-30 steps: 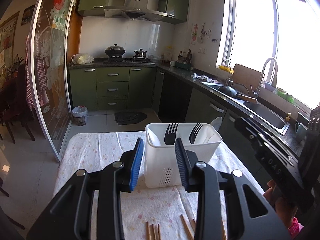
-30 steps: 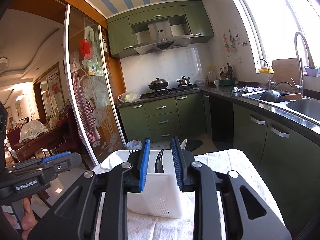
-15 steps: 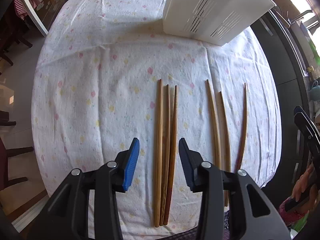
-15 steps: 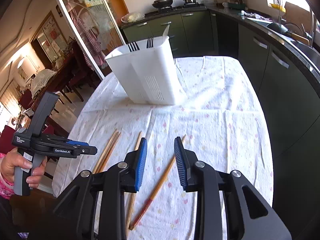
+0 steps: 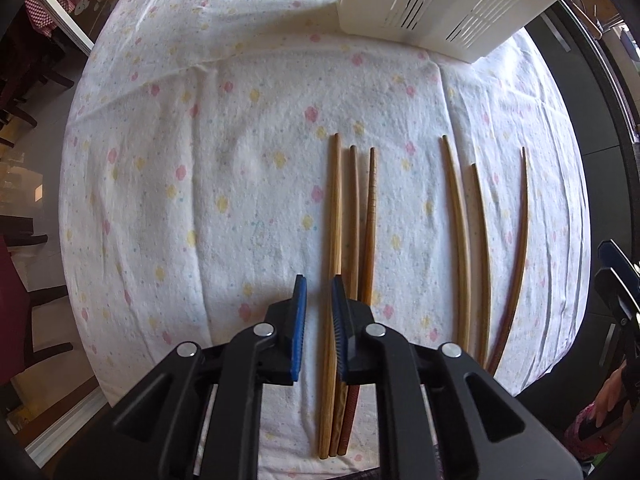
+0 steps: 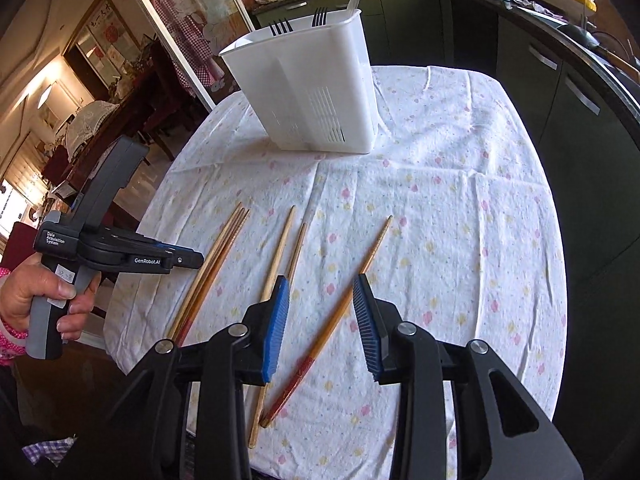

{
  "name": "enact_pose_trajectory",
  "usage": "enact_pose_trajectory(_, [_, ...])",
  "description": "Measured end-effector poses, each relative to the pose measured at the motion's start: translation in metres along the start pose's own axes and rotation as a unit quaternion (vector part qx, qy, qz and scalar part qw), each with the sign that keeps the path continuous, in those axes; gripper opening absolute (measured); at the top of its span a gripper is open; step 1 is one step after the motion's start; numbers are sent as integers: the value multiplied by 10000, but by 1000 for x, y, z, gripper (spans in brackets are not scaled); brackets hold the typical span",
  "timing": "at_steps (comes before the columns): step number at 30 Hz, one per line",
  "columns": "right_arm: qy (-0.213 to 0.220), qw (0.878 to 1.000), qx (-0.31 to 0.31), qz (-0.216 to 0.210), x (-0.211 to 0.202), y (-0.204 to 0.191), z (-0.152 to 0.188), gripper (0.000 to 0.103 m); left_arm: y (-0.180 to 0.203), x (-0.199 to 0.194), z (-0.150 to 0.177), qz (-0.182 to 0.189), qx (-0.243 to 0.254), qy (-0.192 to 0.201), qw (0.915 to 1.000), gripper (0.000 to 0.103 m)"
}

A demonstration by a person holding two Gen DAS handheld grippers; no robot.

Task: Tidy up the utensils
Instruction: 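Grasp a wooden chopstick with the left tool while the right tool grasps another chopstick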

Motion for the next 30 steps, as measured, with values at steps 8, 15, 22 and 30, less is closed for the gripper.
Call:
enact_pose_trajectory(8, [-168,9998,-115,37,6,-6,-1,34,20,7,2,-123,141,-170,9997,12])
enact_pose_trajectory(15, [-736,9965,-387,-101,28,-33,-9,34,30,17,2,-230,226,-305,9990,9])
enact_pose_trajectory(22, [-1744,9831,45,-554,78,-43,-18,34,24,19,-1,-129,115,-276,9995,7])
enact_pose_trajectory(30, [-2197,9752,32,-267,114,-53,-28,26,2,9,3,-51,106,-222,9997,7])
Point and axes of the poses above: each gripper's, at about its wrist camera, not at the fingertips, and x roughly the way its jaws point, y to its right, z to its underside, the point moved 1 cm from there along x, roughly the way its jaws point, and after that the axes turned 2 degrees about -x, right-handed, at the moved point
